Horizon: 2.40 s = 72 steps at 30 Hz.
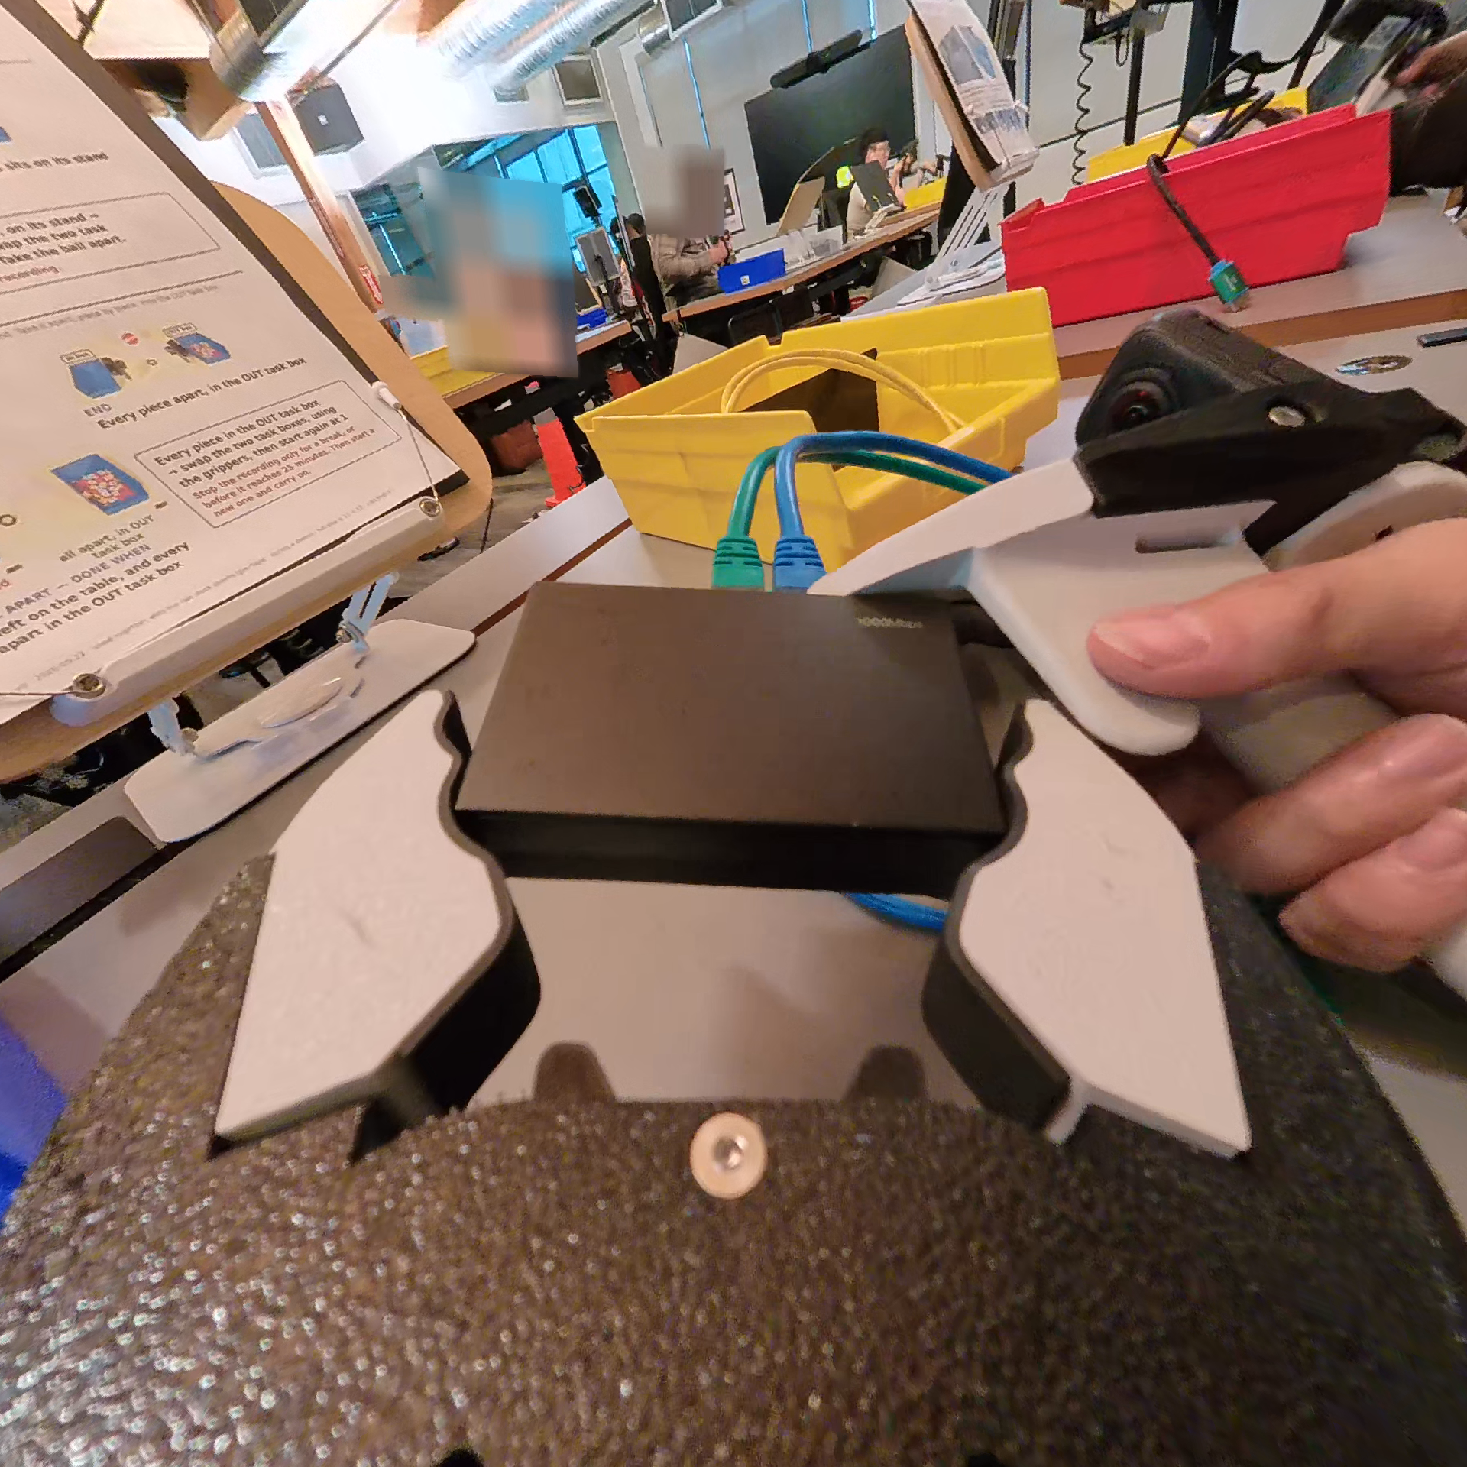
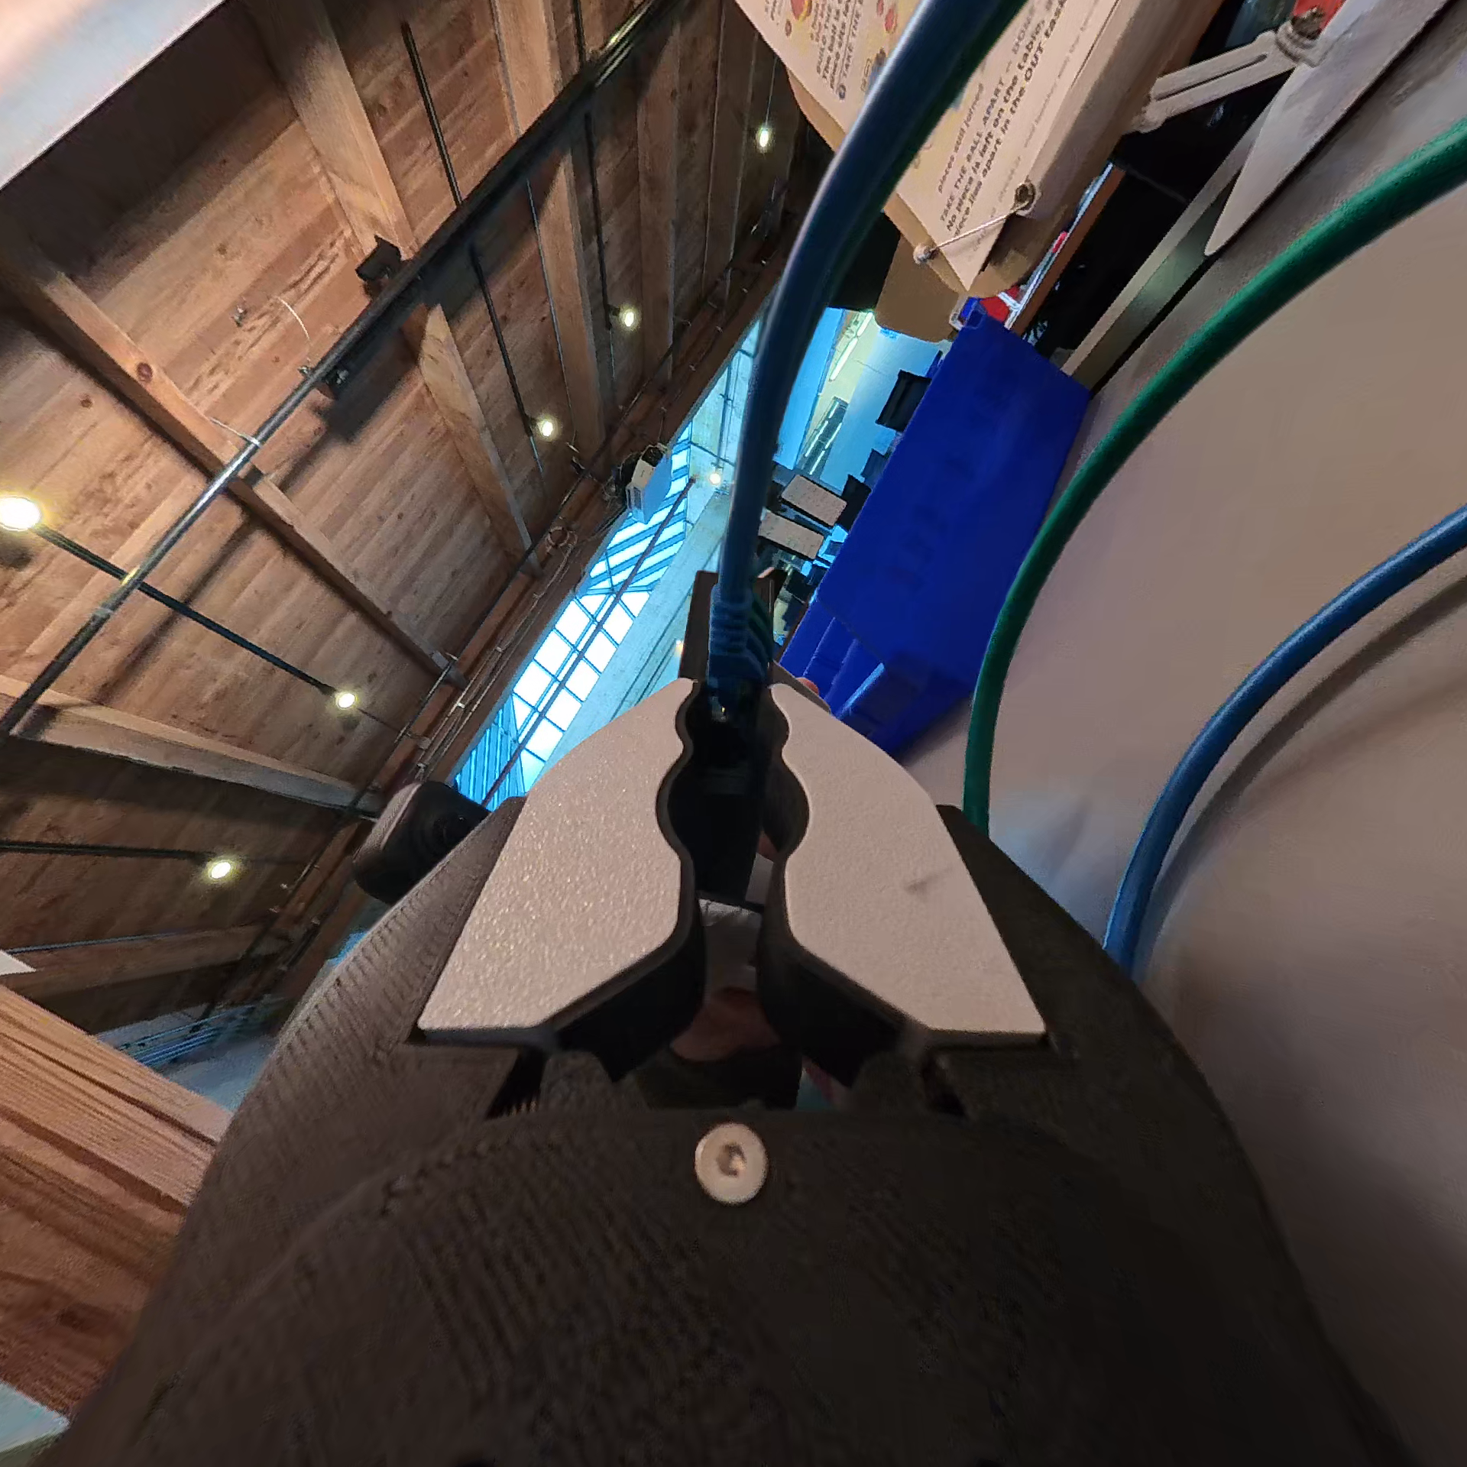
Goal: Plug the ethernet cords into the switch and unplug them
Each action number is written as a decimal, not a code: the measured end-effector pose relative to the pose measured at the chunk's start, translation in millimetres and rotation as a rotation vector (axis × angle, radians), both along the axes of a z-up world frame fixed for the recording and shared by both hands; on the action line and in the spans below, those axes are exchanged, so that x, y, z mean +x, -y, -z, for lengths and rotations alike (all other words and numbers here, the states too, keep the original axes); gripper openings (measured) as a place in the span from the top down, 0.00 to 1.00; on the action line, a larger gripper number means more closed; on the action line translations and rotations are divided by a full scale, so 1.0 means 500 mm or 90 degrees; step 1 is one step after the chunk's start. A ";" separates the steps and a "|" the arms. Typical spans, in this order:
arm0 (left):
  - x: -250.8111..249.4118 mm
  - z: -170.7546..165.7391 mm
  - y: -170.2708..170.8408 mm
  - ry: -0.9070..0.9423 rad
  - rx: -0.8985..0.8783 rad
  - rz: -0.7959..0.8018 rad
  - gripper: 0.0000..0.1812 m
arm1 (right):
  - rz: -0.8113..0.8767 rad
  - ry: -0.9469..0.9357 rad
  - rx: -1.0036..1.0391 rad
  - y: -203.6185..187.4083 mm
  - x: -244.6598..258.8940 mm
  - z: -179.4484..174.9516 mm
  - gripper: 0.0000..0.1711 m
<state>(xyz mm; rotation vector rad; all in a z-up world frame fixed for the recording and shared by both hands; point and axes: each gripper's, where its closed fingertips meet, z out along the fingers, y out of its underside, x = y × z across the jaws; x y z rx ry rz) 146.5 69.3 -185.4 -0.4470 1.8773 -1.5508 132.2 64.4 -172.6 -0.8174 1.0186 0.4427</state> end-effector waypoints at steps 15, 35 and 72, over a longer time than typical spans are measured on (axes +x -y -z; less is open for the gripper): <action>0.004 -0.003 -0.006 0.036 0.023 -0.013 0.32 | -0.035 0.055 -0.016 -0.005 0.000 -0.003 0.94; 0.033 -0.036 -0.056 -0.006 -0.113 -0.063 0.32 | 0.003 0.167 -0.126 0.074 0.029 -0.036 0.96; 0.031 -0.187 -0.244 0.044 -0.262 -0.170 0.33 | -0.532 0.696 -1.044 0.125 -0.030 0.165 0.78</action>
